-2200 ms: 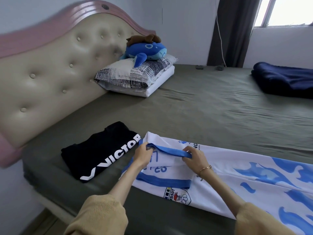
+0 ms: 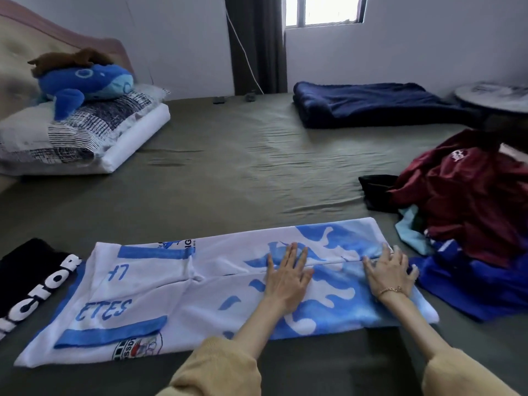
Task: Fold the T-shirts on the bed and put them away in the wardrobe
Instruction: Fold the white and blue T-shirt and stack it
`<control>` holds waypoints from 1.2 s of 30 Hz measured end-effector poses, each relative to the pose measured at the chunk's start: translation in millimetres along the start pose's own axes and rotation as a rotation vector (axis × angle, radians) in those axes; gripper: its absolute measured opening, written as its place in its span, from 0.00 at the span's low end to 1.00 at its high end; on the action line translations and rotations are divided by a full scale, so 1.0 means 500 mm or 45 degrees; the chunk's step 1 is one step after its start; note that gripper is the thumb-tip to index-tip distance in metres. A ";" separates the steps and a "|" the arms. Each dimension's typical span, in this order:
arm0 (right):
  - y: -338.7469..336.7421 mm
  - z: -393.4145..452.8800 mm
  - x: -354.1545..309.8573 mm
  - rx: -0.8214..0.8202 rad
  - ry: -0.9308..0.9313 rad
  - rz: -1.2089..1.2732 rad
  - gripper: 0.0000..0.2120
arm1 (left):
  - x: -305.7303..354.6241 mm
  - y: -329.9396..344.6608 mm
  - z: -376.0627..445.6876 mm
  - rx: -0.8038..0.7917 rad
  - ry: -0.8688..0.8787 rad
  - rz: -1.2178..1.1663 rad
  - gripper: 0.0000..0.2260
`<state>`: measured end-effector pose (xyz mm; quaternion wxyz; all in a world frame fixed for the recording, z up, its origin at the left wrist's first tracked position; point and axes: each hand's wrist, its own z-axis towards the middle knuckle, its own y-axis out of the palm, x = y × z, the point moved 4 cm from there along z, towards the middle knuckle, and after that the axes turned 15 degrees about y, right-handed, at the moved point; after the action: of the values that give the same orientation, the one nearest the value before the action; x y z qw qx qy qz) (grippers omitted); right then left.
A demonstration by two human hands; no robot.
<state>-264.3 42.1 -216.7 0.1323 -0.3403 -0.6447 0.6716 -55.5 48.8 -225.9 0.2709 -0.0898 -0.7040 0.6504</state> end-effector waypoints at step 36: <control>0.127 -0.406 -0.487 -1.271 -0.195 0.830 0.12 | -0.326 -0.148 -0.240 0.533 -0.539 -1.226 0.14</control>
<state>58.2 41.0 -195.0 -0.3032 -0.4922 -0.7522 0.3163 157.3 64.5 -196.6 0.4018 0.4295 -0.5605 0.5830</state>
